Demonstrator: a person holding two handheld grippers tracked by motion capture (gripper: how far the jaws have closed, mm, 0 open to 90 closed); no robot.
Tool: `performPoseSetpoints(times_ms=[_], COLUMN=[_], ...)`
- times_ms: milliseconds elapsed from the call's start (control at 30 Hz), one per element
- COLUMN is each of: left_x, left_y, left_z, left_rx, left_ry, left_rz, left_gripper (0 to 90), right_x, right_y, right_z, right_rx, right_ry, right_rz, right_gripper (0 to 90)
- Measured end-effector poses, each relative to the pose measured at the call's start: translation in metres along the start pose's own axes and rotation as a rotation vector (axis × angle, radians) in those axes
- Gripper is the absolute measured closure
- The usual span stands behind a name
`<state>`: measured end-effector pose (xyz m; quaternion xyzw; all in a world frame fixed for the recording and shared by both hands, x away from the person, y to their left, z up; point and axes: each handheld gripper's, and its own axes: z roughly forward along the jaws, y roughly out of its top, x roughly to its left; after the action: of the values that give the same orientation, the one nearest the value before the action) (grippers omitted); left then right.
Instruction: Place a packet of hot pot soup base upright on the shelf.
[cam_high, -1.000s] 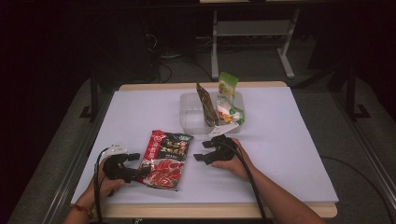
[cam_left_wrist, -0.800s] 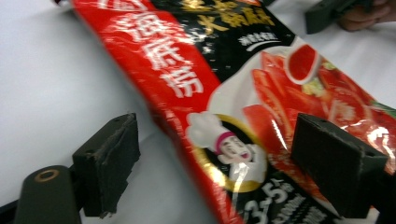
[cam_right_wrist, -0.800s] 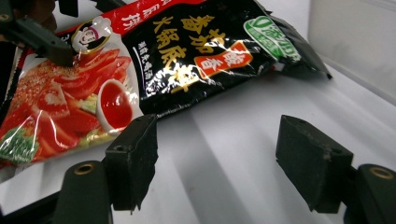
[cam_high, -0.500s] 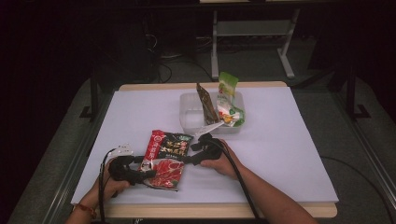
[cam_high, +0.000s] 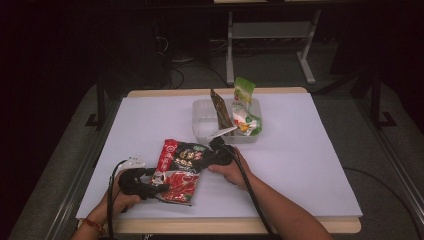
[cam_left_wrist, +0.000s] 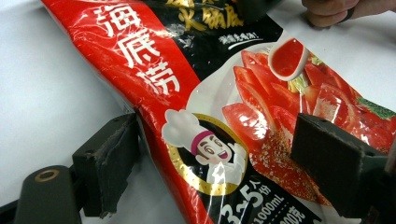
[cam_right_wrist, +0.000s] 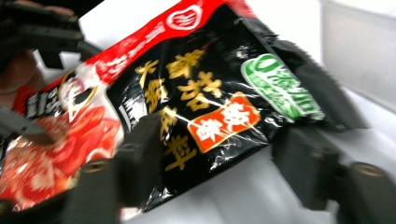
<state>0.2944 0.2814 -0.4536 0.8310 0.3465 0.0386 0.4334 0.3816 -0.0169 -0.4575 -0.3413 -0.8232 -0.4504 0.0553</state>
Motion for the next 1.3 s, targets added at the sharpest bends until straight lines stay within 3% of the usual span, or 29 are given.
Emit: performPoseSetpoints(times_ms=[167, 400, 600, 867, 1067, 1167, 1300], left_x=[0.001, 0.003, 0.008, 0.01, 0.013, 0.013, 0.014], left_y=[-0.001, -0.001, 0.002, 0.013, 0.023, 0.027, 0.029], left_z=[-0.001, -0.001, -0.001, 0.001, 0.003, 0.004, -0.001], left_rx=[-0.003, -0.013, -0.016, -0.009, -0.03, -0.047, -0.1], left_ry=[-0.009, -0.009, -0.023, -0.058, -0.088, -0.112, -0.133], left_rz=[-0.011, -0.022, -0.038, -0.015, -0.028, -0.042, -0.045], left_gripper=[14.3, 11.7, 12.2, 13.7, 14.4, 17.5, 31.4], right_x=[-0.003, 0.002, 0.012, 0.029, 0.038, 0.043, 0.046], right_y=[0.0, 0.004, 0.01, 0.016, 0.021, 0.024, 0.027], right_z=[-0.006, -0.011, -0.018, -0.028, -0.033, -0.035, -0.04], right_rx=[-0.056, -0.086, -0.122, -0.17, -0.203, -0.213, -0.226], right_ry=[-0.008, -0.028, -0.029, -0.032, -0.016, -0.011, 0.004], right_rz=[0.011, -0.019, -0.049, -0.151, -0.205, -0.222, -0.232], right_gripper=[61.9, 71.3, 74.4, 75.4, 77.5, 78.8, 80.0])
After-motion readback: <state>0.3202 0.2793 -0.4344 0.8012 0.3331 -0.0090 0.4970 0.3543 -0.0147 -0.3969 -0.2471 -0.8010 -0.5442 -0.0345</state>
